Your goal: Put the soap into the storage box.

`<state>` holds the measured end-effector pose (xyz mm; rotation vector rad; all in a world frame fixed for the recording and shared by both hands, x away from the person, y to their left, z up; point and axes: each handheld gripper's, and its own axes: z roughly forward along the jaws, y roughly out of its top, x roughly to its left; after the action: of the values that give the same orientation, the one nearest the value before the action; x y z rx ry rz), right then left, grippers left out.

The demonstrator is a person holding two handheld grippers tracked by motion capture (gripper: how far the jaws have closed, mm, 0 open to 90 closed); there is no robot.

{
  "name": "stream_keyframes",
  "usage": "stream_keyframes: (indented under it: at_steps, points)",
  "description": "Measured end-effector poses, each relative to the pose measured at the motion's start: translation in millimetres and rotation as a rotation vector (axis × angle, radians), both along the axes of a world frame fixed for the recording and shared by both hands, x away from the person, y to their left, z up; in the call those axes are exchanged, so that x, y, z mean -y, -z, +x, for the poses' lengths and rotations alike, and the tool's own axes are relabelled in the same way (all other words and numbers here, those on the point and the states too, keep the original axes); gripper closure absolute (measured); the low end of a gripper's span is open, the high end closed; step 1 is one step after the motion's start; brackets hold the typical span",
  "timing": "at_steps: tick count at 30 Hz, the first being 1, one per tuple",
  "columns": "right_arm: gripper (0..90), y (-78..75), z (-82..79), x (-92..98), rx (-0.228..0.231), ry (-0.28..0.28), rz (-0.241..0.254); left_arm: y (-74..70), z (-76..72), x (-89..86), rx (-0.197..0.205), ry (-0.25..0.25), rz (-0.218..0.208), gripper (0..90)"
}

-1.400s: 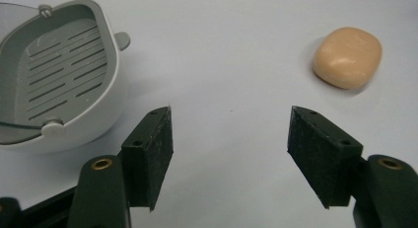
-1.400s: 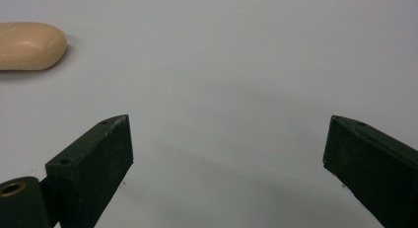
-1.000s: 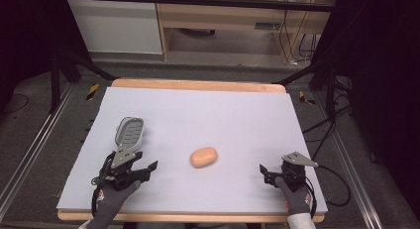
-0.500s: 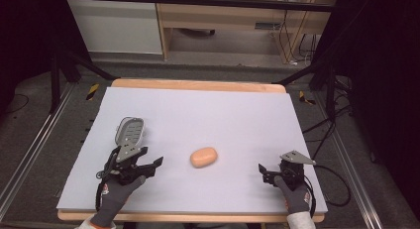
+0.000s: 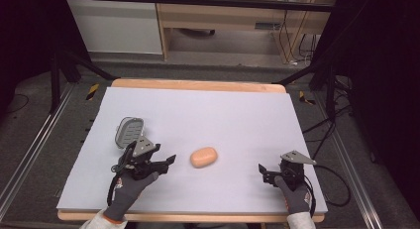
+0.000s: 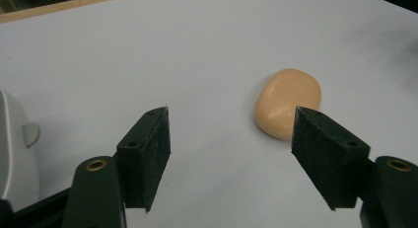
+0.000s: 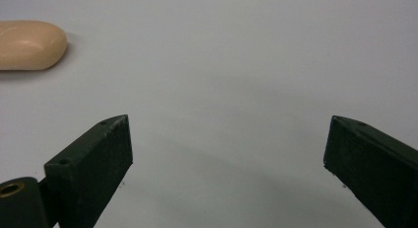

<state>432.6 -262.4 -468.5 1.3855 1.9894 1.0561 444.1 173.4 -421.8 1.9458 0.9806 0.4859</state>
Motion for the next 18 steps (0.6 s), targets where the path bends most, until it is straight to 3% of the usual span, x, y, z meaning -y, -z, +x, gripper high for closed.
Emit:
stream_keyframes:
  at_steps: [18]
  points:
    - [4.8, -0.3, 0.0, -0.7, -0.002, -0.01, -0.002, 1.7, 14.7, 30.0, -0.022, 0.053, 0.038, 28.0]
